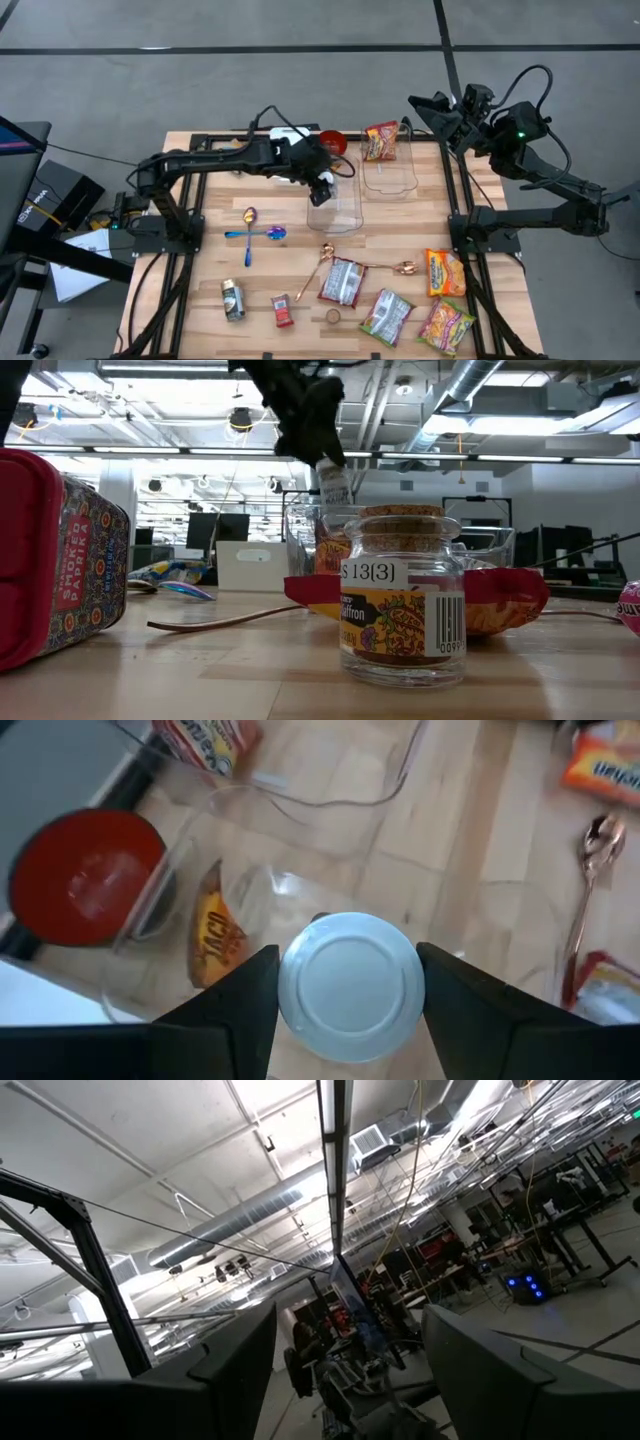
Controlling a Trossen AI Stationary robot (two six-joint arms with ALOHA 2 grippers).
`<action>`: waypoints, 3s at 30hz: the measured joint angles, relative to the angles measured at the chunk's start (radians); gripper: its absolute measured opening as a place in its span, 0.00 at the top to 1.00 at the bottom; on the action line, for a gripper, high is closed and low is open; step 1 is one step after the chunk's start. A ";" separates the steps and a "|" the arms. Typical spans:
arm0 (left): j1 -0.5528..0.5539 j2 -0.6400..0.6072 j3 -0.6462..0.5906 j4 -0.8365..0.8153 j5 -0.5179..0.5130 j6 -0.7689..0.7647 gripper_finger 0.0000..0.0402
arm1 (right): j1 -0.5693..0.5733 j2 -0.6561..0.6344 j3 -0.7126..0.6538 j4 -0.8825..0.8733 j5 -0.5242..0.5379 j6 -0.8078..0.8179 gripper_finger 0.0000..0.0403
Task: Pick & Place Food Item
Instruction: Put the white spice bottle into the left transparent bin
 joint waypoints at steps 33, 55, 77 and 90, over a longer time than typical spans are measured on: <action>0.086 0.068 -0.083 0.061 -0.008 0.104 0.50 | -0.001 -0.032 0.000 -0.007 -0.022 -0.012 0.39; 0.087 0.068 -0.170 0.151 0.011 0.008 0.50 | -0.001 -0.032 0.000 -0.007 -0.022 -0.026 0.39; 0.104 0.068 -0.171 0.117 0.045 0.041 0.48 | -0.001 -0.032 0.000 -0.012 -0.022 -0.019 0.39; 0.104 0.068 -0.171 0.144 -0.027 0.042 0.39 | 0.000 -0.032 0.000 -0.012 -0.022 -0.019 0.39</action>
